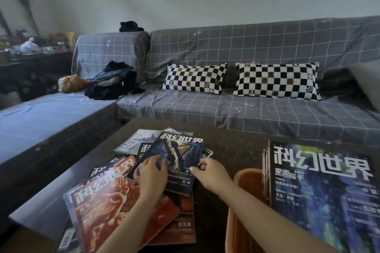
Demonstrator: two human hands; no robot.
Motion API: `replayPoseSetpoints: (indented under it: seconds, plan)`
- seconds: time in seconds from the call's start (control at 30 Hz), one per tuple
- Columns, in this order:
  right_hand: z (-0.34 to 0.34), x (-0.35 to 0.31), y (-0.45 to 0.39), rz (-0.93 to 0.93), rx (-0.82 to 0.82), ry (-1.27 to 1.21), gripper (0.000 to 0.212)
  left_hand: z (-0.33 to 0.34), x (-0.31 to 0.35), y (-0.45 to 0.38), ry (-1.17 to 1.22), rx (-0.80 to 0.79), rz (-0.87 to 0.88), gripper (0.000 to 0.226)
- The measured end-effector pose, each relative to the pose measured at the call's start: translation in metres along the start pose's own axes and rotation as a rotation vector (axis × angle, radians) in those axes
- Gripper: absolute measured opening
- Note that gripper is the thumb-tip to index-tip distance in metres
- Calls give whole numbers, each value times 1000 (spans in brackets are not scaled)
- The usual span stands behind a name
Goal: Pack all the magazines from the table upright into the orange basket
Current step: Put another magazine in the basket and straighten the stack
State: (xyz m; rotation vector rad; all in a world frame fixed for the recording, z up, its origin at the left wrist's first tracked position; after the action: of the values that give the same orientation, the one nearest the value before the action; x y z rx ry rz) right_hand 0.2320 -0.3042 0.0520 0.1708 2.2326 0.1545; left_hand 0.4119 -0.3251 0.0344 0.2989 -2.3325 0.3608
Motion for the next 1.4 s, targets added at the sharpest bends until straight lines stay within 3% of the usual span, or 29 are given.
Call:
replayPoseSetpoints:
  seconds: [0.2,0.33,0.4,0.53,0.67,0.8,1.07,1.23,1.4]
  plan:
    - [31,1,-17,182,-219,-199,35,-3,-21,-24,-285,-106,-45,62]
    - [24,0,-18,177,-86,-60,42,-13,-24,-27,-282,-148,-126,66]
    - [16,-1,-15,185,-16,-137,46,-18,-22,-24,-246,-169,-139,54]
    - [1,-2,7,149,-21,-343,38,-28,-25,-6,51,-216,-261,23]
    - [-22,1,41,52,1,-476,29,-40,-22,19,498,-226,-381,34]
    - [-51,6,85,-19,14,-574,28,-62,6,53,726,-235,-277,44]
    - [-122,58,169,-112,59,-594,22,-73,85,142,918,-370,-102,21]
    - [-164,105,204,-53,191,-547,41,-30,124,183,835,-470,0,21]
    - [-191,140,219,48,364,-294,57,23,144,206,672,-514,82,26]
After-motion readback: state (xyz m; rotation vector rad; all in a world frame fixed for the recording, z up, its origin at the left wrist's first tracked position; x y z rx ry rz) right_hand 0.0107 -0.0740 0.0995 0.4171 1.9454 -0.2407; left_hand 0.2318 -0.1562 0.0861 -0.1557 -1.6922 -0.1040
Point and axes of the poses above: each hand's wrist, its own y-axis away from the middle knuckle, its own z-axis out of the palm, x = y × z, the point moved 4 cm from there along -y, towards the middle knuckle
